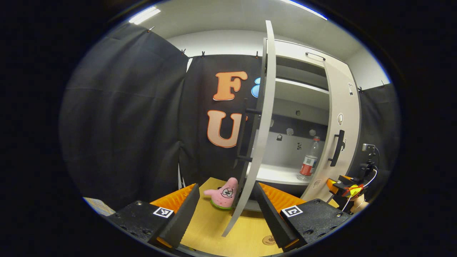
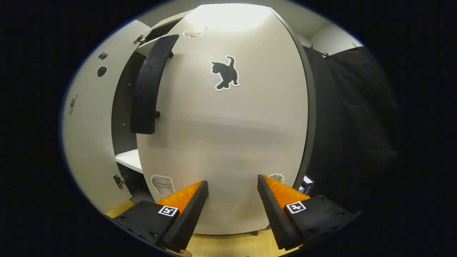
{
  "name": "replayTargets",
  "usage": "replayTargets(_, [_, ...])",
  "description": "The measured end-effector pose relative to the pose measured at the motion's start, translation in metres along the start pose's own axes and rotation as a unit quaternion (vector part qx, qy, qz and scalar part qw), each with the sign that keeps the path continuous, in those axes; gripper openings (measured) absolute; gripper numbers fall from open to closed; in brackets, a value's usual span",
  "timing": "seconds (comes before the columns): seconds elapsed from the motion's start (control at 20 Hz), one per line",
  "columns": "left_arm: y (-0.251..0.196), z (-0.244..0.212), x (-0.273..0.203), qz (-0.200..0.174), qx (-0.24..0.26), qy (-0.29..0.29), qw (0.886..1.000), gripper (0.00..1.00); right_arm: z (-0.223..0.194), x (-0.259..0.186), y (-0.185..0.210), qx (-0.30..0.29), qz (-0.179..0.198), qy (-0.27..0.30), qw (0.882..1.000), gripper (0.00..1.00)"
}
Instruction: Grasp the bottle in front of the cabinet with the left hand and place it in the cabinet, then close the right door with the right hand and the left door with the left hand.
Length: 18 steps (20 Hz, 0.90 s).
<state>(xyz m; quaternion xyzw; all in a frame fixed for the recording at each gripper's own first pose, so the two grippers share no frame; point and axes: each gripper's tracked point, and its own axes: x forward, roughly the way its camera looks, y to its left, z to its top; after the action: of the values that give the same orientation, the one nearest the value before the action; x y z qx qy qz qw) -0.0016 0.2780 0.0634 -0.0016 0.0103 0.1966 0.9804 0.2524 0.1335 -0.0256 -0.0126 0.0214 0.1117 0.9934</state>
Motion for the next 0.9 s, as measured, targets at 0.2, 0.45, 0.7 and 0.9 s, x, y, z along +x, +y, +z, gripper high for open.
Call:
replayTargets(0.2, [0.014,-0.012,0.020,0.014,-0.002,0.009,1.000,0.95,0.000,-0.001,0.000,0.005,0.000,-0.002,1.000,0.94])
replayTargets(0.45, [0.022,-0.021,0.042,0.022,0.005,0.016,1.000,0.95,0.001,-0.003,0.000,0.001,-0.001,0.001,1.000,0.94])
replayTargets(0.7, [0.023,-0.021,0.050,0.023,0.011,0.016,1.000,0.95,0.016,-0.011,-0.004,0.018,-0.007,-0.008,1.000,0.94])
replayTargets(0.9, [0.011,-0.024,0.048,0.006,0.011,0.016,1.000,0.94,0.026,-0.034,-0.010,0.026,0.001,-0.006,1.000,0.94])
